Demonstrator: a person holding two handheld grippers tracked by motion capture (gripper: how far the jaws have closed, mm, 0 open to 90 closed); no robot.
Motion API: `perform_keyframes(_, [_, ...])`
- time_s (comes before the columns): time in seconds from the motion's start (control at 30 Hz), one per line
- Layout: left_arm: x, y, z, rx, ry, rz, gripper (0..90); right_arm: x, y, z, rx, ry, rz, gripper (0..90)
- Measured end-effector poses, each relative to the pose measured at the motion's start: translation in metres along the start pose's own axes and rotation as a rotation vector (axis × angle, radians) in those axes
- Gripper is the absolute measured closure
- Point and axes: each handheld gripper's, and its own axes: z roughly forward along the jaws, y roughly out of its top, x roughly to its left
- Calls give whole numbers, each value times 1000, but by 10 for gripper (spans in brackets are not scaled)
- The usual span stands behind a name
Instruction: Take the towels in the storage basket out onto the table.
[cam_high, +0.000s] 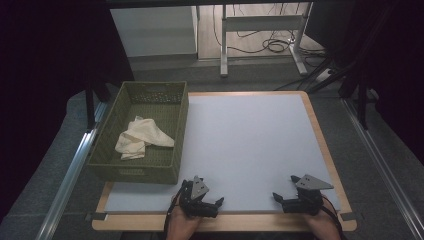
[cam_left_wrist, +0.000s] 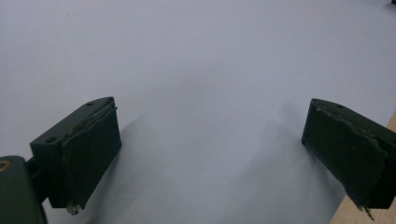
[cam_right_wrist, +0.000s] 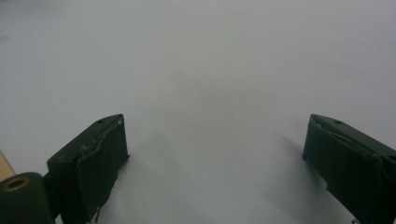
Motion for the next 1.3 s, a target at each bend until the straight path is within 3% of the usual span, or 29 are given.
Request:
perform_keyframes(0.93, [-1,0,0,-2,11,-18,45,-2,0,-1,-1,19,-9,65])
perform_keyframes(1.13, [2,6,-3,16,-8,-52,44,-2,0,-1,0,19,-9,65])
perform_keyframes(1.3, [6,14,-10,5,-4,-49,52,-2,0,-1,-1,19,-9,65])
